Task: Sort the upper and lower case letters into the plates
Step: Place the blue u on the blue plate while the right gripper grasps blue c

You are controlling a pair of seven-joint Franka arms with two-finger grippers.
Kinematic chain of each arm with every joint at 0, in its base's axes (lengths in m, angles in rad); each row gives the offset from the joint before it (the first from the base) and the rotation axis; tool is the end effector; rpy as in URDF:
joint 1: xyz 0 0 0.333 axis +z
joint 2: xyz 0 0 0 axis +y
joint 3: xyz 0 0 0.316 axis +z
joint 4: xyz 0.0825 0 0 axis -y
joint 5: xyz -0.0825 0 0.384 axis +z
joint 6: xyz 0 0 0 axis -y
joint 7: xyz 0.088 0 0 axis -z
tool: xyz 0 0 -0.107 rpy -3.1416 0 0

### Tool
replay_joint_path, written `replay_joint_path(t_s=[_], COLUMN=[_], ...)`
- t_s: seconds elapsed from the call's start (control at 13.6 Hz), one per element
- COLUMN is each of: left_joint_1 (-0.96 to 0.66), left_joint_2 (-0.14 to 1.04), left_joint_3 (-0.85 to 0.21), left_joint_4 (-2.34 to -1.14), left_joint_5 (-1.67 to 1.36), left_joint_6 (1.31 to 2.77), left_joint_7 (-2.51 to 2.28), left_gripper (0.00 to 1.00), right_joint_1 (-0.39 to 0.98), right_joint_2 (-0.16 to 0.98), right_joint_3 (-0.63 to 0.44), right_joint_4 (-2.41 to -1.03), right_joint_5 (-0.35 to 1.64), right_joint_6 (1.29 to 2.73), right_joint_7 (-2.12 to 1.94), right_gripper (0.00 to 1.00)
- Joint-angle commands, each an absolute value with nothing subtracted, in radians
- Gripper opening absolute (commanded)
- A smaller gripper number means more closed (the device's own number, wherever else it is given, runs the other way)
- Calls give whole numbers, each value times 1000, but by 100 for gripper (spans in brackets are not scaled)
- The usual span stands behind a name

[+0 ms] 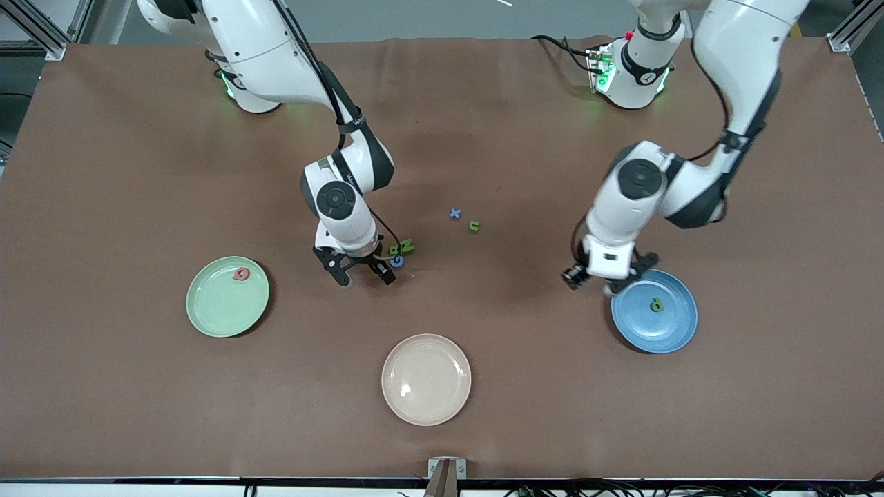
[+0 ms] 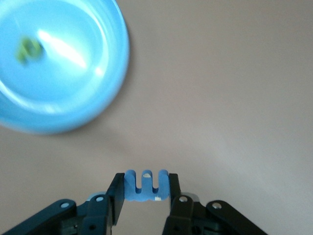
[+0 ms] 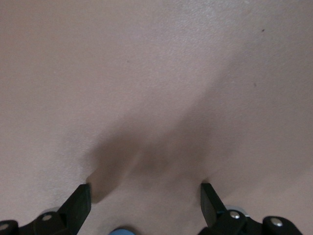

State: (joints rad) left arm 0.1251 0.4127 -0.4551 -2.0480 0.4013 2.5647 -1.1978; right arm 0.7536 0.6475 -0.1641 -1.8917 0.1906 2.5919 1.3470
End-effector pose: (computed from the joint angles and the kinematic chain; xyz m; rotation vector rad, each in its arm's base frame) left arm 0.5771 -0.1944 0.2700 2.9318 0.8985 0.2579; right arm 0.5286 0.3547 0.1685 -2.7880 1.3145 -0.0493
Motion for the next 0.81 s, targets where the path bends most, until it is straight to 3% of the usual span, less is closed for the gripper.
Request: replay_joint_path(t_s=[0.0,0.29,0.37,0.51,0.59,0.73], left_joint_1=[224,305,310,313,319,319], left_joint_2=[445,530,555,583,581,555], left_joint_3=[-466,-465,-463,-462,-462,-463], left_joint_4=[-2028,-1997,-1982,-1965,-1965,-1973], left_joint_5=[420,423,423,420,420,423], left_joint_6=[2551,2553,2553,2559,2560,2553], left_joint_7=[-1053,-947,-939,-956,-960,-957], left_gripper=[1,5,16,91,100,100], right_joint_1=[770,795,804,821,830,838], right_joint_2=[667,681,683,699,709,718], right_joint_3=[-179,-179,-179,-179,-179,-179], right_joint_4=[-1856,-1845,-1845,-1830,-1819,-1807], right_joint_5=[189,187,187,187,186,181], right_joint_6=[2586,2586,2586,2588,2588,2586], right_joint_7=[1390,1437,1443,1479,1495,1526], right_gripper=[98,98,98,97,97,95])
